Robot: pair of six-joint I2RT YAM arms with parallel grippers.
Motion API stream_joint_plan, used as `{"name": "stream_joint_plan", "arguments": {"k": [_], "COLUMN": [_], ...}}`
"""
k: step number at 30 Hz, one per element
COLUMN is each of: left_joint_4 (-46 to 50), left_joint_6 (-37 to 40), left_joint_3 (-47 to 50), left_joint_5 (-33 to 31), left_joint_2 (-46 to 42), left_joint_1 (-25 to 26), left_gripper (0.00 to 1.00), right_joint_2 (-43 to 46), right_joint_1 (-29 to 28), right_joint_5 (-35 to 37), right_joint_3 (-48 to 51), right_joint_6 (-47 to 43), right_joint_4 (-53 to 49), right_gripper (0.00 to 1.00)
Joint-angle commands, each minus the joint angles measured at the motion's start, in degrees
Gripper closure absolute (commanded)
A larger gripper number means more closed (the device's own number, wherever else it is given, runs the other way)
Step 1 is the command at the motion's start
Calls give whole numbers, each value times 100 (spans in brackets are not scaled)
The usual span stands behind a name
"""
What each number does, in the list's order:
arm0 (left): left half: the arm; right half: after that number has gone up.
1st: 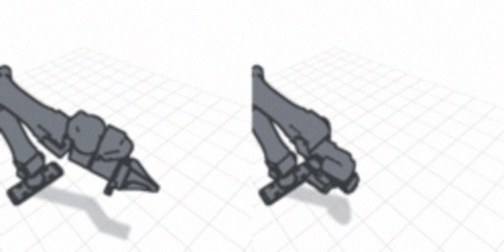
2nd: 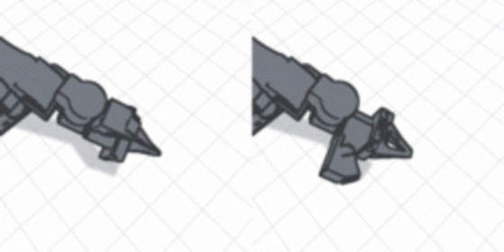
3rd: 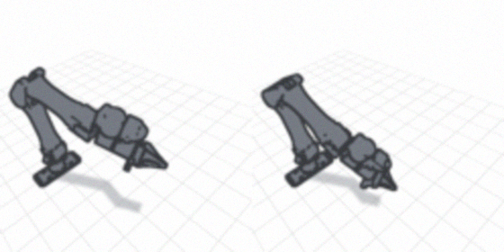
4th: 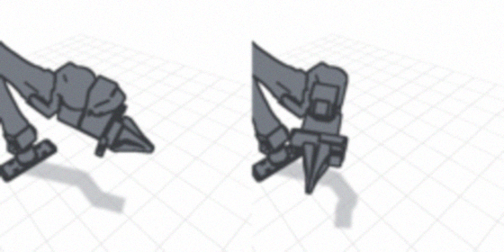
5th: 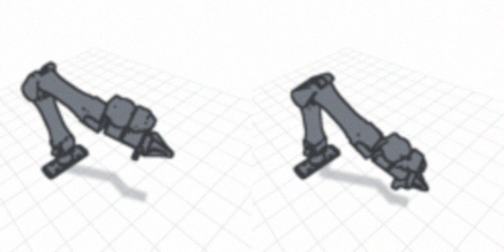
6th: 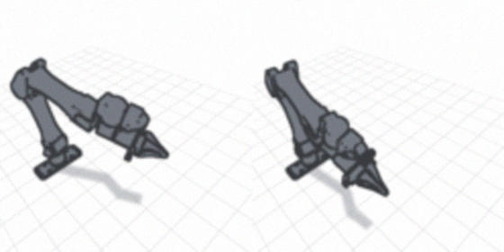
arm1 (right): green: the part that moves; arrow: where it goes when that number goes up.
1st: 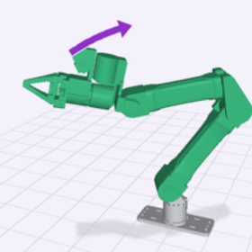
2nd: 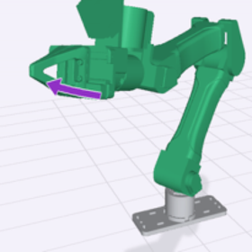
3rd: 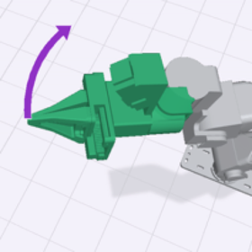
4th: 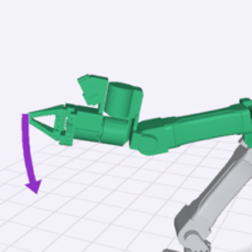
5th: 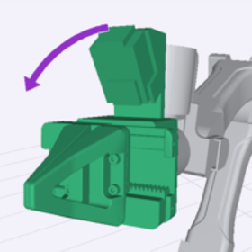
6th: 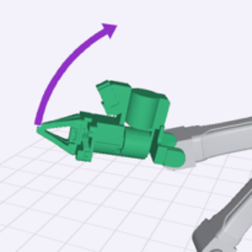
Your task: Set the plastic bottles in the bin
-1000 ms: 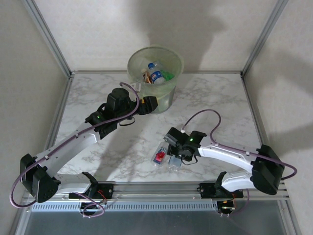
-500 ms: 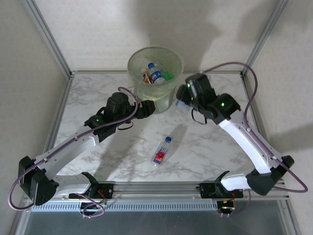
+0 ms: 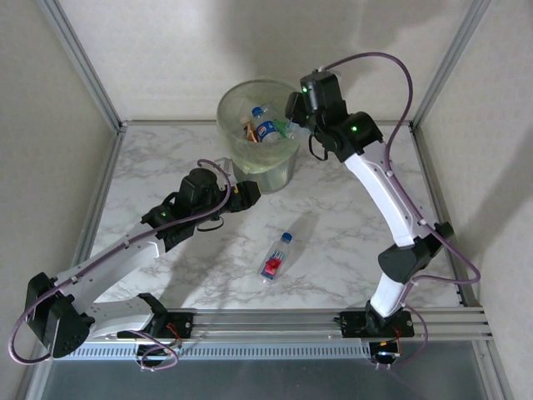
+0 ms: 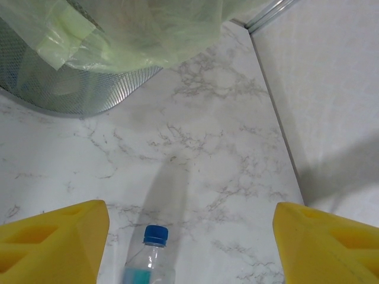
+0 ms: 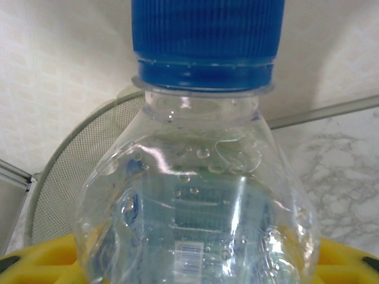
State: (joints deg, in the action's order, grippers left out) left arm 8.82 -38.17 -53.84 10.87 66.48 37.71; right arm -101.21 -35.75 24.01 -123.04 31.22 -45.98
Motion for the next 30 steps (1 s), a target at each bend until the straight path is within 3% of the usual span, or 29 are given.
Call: {"name": "stream_joint_plan", "arguments": {"k": [1,9,23,26,30], "left_joint_4": [-64,-82,-108,-97,-67], "left_joint_6": [-110,-192,-232,-217,-184], "left_joint_3": [58,142,243,243,226], "left_joint_5": [-42,-51,-85,-85,-59], "left_joint_2": [65,154,356,396,493], "left_joint_1": [82,218,403,402,411], "left_gripper": [27,28,29,29,29], "right_joint_2": [-281,-910,-1490,-1671,-1736], "right_joint_1": [121,302,637,677,689], "right_joint_5": [-140,-462,-1053,-1120,-1083], "right_joint_3": [-557,-1390,-1428,-1568,-1627], "right_joint_6": [-187,-187,-105,-89,-90], "right_joint_4": [153,174,384,235,133], "right_gripper": [44,44,44,37,21]}}
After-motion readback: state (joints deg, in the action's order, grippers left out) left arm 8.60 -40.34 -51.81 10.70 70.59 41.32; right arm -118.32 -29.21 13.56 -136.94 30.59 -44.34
